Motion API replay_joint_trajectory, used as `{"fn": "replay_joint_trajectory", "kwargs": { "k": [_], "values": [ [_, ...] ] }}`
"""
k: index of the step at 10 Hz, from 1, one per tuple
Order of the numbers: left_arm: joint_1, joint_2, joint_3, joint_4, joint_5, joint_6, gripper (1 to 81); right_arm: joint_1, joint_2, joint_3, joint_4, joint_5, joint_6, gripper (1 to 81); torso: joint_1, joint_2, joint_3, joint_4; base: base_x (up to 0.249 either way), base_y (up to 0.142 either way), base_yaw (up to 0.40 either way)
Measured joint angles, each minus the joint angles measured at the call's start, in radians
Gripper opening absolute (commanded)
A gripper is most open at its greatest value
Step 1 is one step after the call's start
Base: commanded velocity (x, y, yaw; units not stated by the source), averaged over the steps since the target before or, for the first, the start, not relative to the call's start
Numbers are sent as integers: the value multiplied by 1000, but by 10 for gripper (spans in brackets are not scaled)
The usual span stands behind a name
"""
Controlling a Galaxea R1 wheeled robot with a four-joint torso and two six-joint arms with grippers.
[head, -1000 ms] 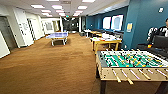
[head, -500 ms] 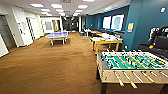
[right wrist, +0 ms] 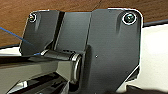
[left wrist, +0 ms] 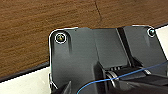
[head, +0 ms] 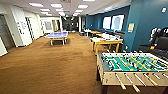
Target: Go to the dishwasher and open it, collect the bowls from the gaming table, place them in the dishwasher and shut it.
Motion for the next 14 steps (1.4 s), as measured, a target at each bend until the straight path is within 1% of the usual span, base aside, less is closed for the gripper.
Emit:
{"fn": "replay_joint_trajectory", "kwargs": {
  "k": [3, 14],
  "values": [
    [6, -5, -2, 0, 3, 0, 811, -10, 12, 3, 0, -2, 0, 811, -2, -1, 0, 0, 112, 0, 0],
    [5, 0, -1, 0, 2, 0, 811, -6, 5, 0, 0, -3, 0, 811, -2, -1, 0, 0, 114, 0, 0]
  ]
}}
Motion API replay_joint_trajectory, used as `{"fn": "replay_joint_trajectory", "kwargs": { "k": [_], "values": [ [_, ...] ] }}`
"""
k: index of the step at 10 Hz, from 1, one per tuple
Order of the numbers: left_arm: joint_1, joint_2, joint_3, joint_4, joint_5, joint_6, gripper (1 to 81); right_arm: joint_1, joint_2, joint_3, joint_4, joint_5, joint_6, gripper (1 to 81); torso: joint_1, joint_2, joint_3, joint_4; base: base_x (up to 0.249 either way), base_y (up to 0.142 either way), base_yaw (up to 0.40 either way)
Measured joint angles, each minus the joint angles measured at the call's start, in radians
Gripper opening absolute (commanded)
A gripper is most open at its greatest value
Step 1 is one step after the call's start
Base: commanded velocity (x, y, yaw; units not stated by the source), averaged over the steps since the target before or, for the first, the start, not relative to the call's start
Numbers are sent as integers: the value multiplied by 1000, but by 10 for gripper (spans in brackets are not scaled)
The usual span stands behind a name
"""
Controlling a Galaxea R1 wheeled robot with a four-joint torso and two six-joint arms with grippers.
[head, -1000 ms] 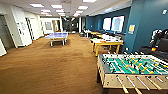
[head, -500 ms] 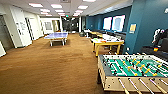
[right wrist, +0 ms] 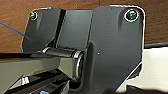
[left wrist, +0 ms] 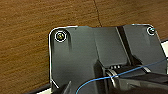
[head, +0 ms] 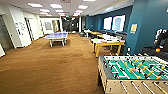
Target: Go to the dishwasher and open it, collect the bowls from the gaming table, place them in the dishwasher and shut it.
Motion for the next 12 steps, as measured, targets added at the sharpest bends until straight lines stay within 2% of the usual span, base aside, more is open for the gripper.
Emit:
{"fn": "replay_joint_trajectory", "kwargs": {
  "k": [2, 12],
  "values": [
    [0, 0, 0, 0, 0, 0, 811, 0, 0, 0, 0, 0, 0, 811, 0, 0, 0, 0, 116, 34, 0],
    [0, 0, 0, 0, 0, 0, 811, -1, 3, 0, 0, 0, -8, 811, 0, 0, 0, 0, 118, 75, 0]
  ]
}}
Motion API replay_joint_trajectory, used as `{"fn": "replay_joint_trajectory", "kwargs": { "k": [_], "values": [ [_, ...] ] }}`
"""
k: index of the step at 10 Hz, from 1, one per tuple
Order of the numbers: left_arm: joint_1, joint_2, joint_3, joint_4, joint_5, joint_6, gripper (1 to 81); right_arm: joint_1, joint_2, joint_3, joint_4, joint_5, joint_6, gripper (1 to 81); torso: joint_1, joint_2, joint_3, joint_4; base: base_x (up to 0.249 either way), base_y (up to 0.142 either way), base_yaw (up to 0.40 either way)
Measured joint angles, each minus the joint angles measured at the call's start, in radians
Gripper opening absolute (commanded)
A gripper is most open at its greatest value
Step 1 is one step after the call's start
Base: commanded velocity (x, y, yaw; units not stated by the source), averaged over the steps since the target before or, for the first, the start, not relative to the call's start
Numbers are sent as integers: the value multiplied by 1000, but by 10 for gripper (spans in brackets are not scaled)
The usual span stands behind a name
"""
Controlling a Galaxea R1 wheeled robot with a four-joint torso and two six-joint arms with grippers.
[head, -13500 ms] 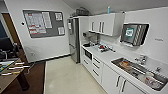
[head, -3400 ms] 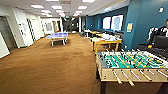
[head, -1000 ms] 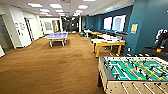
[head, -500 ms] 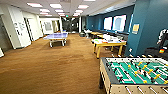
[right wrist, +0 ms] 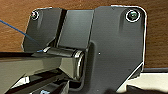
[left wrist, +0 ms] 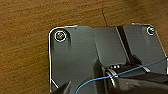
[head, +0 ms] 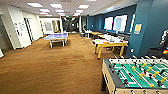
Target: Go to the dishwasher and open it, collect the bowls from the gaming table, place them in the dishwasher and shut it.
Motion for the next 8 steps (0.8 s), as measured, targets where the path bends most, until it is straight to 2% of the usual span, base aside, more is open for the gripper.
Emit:
{"fn": "replay_joint_trajectory", "kwargs": {
  "k": [6, 8],
  "values": [
    [0, 0, 0, 0, 0, 0, 811, 0, -2, 0, 0, 0, 0, 811, 0, 0, 0, 0, 126, 64, 0],
    [0, 0, 0, 0, -1, 0, 811, 1, -2, 0, 0, 0, -1, 811, 0, 0, 0, 0, 125, 0, 0]
  ]
}}
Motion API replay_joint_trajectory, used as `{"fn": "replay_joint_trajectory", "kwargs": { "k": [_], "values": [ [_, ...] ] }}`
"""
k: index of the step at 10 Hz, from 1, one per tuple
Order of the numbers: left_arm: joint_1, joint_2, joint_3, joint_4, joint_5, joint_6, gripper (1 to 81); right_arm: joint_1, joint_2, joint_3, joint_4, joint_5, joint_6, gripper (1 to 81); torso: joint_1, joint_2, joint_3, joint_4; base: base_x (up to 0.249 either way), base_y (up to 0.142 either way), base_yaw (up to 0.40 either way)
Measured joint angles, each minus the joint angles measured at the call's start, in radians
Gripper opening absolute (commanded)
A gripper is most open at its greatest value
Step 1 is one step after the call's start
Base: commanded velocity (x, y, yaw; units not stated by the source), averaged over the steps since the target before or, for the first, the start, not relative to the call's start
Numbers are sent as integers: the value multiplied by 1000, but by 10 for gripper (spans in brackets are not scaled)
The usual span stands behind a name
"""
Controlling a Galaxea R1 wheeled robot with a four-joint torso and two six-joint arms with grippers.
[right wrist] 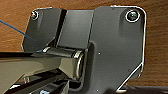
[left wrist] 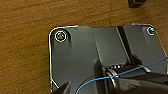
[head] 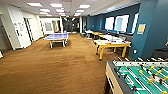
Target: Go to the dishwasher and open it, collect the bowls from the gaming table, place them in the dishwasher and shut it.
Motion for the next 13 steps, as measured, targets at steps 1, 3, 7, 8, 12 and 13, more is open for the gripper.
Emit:
{"fn": "replay_joint_trajectory", "kwargs": {
  "k": [1, 3, 7, 8, 12, 13],
  "values": [
    [-2, 0, 0, 0, 0, 0, 811, 2, 1, 0, 0, 0, 0, 811, 0, 0, 0, 0, 126, 0, 0],
    [7, 2, 0, 0, 4, 0, 811, -16, 3, 1, 0, -7, -1, 811, -1, -1, 0, 0, 126, 0, 0],
    [6, 3, 0, 0, 2, 0, 811, -5, 0, 1, 0, 4, -1, 811, -2, 0, 0, 0, 126, 0, 0],
    [14, 2, 0, 0, 9, 0, 811, -17, 0, 1, -1, -6, -1, 811, -2, 0, 0, 0, 126, 0, 0],
    [-3, 4, 0, 0, 0, 0, 811, 0, 0, 0, -1, 1, -1, 811, -1, 0, 0, 0, 126, 0, 0],
    [1, 3, 0, 0, 1, 0, 811, -5, 0, 0, -1, 0, -1, 811, -2, 0, 0, 0, 131, 0, 0]
  ]
}}
